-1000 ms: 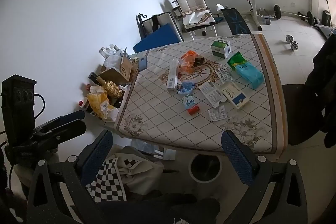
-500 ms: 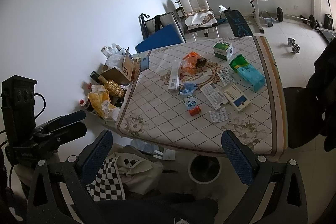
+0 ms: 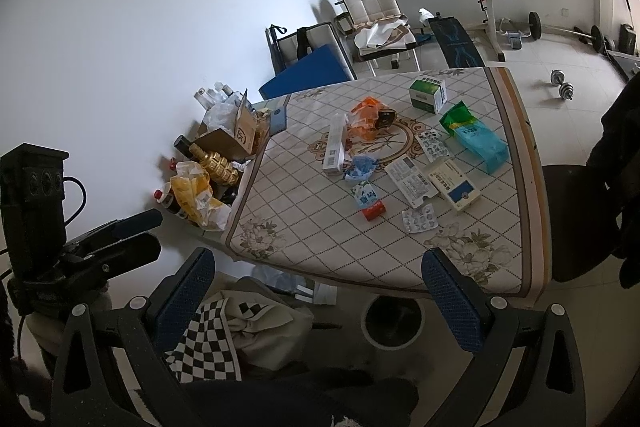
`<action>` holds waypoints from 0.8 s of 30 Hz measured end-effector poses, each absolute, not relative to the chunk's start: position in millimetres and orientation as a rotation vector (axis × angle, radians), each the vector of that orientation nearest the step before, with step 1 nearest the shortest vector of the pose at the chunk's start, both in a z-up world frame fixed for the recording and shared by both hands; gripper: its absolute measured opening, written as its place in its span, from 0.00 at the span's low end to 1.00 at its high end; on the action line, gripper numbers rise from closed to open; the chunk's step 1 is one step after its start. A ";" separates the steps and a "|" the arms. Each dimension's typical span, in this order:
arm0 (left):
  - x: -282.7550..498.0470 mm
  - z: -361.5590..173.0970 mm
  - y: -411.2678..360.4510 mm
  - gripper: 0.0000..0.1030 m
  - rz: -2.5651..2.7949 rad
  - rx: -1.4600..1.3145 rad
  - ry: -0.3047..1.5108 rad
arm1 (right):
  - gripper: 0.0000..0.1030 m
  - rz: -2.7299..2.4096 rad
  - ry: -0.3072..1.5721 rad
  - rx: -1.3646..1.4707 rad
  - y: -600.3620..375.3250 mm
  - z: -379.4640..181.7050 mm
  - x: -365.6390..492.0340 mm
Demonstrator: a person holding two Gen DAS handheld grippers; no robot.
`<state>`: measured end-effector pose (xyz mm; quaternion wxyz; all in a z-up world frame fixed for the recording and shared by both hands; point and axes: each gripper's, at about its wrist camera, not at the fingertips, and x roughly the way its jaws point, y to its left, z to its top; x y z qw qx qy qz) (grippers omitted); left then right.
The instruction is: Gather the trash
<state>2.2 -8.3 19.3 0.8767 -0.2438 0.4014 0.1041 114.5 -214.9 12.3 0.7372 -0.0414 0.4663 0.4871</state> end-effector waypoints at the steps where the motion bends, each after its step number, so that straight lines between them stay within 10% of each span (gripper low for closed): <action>1: 2.5 20.2 -7.9 1.00 0.217 -0.509 0.837 | 1.00 1.072 1.024 -0.091 -214.3 12.5 113.8; 24: 4.2 14.6 -8.8 1.00 0.206 -0.514 0.835 | 1.00 1.085 1.029 -0.094 -204.9 13.1 112.2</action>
